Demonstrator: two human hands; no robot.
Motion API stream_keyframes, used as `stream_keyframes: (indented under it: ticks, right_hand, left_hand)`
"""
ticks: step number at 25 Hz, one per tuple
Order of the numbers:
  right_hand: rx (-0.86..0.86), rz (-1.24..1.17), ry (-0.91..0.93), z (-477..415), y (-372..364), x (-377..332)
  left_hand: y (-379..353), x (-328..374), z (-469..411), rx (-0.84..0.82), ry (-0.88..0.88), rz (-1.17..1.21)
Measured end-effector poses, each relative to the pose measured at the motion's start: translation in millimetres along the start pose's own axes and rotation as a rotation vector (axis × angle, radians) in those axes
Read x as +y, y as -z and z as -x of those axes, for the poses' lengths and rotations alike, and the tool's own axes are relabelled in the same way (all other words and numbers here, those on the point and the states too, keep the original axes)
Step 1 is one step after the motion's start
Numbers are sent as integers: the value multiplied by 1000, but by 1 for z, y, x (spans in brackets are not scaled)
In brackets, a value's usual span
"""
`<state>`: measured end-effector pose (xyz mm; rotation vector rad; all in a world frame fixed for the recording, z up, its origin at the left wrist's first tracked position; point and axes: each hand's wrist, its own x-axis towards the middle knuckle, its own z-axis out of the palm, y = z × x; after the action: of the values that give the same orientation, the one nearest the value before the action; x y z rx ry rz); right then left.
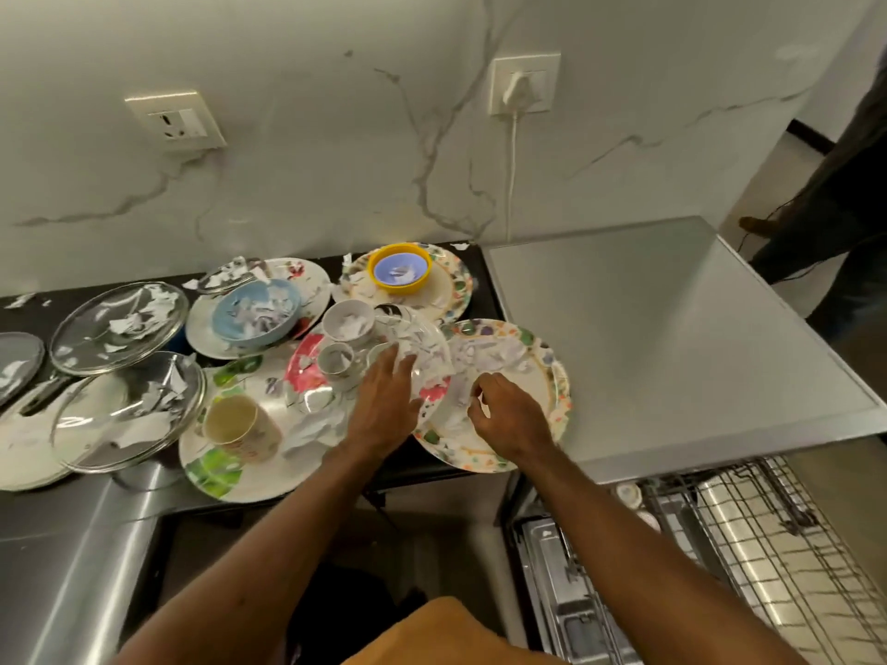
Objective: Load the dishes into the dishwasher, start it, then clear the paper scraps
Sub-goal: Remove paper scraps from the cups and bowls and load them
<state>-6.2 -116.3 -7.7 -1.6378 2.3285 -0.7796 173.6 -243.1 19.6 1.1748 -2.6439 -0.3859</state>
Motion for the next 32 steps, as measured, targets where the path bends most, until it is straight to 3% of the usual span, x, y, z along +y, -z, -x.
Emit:
stream_keyframes:
  ticks: [2, 7, 11, 14, 18, 20, 22, 26, 29, 31, 32]
  right_hand:
    - [-10, -17, 11, -9, -7, -17]
    - [-24, -68, -15, -25, -16, -33]
    - [21, -153, -101, -30, -15, -35]
    - [116, -312, -173, -30, -10, -40]
    - [159, -775, -417, -30, -5, -49]
    - [74, -1168, -562, -32, 4, -62]
    - [40, -1377, -646, -33, 13, -69]
    - [4, -1333, -654, -26, 25, -53]
    - [48, -1157, -619, -22, 22, -35]
    - [121, -1072, -590, -21, 16, -27]
    - [133, -1013, -578, -20, 13, -22]
  left_hand:
    - [6, -25, -3, -60, 72, -28]
    - [9, -44, -23, -106, 48, -133]
    - [8, -50, -38, -74, 19, -188]
    - [18, -48, -42, 28, -44, -98]
    - [32, -24, -41, 146, -187, 234]
    - [34, -5, -37, 83, -164, 458]
    - [35, 12, -33, -79, -167, 616]
    - [35, 29, -36, -287, -387, 625]
    - [23, 31, -44, -158, -477, 344]
    - [21, 39, -45, -171, -377, 237]
    - [26, 47, -42, -261, -267, 334]
